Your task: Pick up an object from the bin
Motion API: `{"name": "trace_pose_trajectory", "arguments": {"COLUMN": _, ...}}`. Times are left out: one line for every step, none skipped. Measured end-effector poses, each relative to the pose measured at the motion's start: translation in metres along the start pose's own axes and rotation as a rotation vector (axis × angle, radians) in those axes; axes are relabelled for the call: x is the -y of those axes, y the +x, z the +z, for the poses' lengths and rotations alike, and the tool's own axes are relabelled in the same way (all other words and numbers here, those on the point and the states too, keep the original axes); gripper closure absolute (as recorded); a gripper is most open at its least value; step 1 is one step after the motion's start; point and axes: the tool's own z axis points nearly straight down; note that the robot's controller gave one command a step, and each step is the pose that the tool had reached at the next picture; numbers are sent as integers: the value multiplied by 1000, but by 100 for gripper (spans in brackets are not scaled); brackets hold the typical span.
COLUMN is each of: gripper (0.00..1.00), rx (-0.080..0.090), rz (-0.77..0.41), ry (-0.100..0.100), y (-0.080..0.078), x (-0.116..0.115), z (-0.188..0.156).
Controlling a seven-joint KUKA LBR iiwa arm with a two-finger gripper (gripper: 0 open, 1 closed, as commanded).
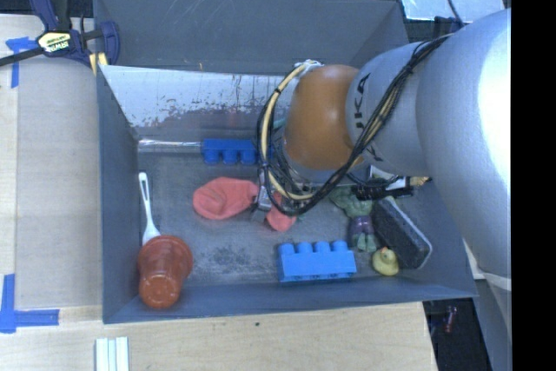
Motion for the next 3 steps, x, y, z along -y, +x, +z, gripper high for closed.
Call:
{"name": "trace_pose_trajectory", "arguments": {"gripper": 100, "rx": 0, "rz": 0, "ry": 0, "y": 0, "x": 0, "z": 0}}
{"name": "trace_pose_trajectory", "arguments": {"gripper": 100, "rx": -7, "rz": -34, "ry": 3, "y": 7, "x": 1, "z": -55}}
{"name": "trace_pose_trajectory", "arguments": {"gripper": 100, "rx": 1, "rz": -26, "ry": 0, "y": 14, "x": -15, "z": -127}}
